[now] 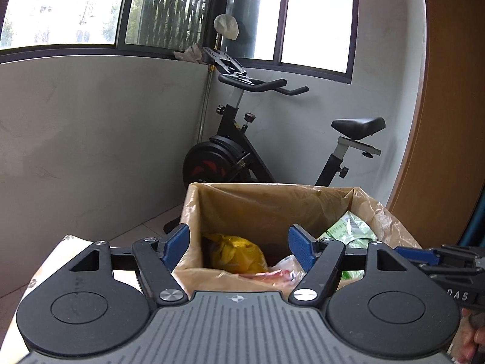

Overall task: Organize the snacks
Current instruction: 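Move both open tools back to the last snacks beside the box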

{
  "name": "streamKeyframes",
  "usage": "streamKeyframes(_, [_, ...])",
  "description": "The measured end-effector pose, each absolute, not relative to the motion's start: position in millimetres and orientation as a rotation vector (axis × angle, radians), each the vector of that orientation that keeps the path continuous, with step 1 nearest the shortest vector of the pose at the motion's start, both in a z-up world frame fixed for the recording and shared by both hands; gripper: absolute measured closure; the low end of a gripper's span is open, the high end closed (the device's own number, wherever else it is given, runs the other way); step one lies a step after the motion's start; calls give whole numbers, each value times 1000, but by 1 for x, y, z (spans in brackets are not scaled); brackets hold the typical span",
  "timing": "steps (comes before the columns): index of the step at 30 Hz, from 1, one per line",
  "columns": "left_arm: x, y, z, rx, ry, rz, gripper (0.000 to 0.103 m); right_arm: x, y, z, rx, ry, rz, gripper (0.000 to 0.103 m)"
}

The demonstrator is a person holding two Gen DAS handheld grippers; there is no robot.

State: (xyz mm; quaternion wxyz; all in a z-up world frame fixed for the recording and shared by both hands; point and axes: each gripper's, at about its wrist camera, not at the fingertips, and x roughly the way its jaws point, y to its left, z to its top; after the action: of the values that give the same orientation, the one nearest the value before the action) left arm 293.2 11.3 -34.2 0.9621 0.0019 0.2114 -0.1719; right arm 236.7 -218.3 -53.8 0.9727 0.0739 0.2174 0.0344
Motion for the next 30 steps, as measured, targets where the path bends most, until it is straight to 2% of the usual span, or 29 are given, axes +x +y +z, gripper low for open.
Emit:
streamKeyframes(14, [245,50,-60,30,470,-338,28,184,-203,-66,173,403,40,69])
streamKeyframes(30, [244,69,-120,-23,604,-284,28,178,-191,-120,185,527,34,69])
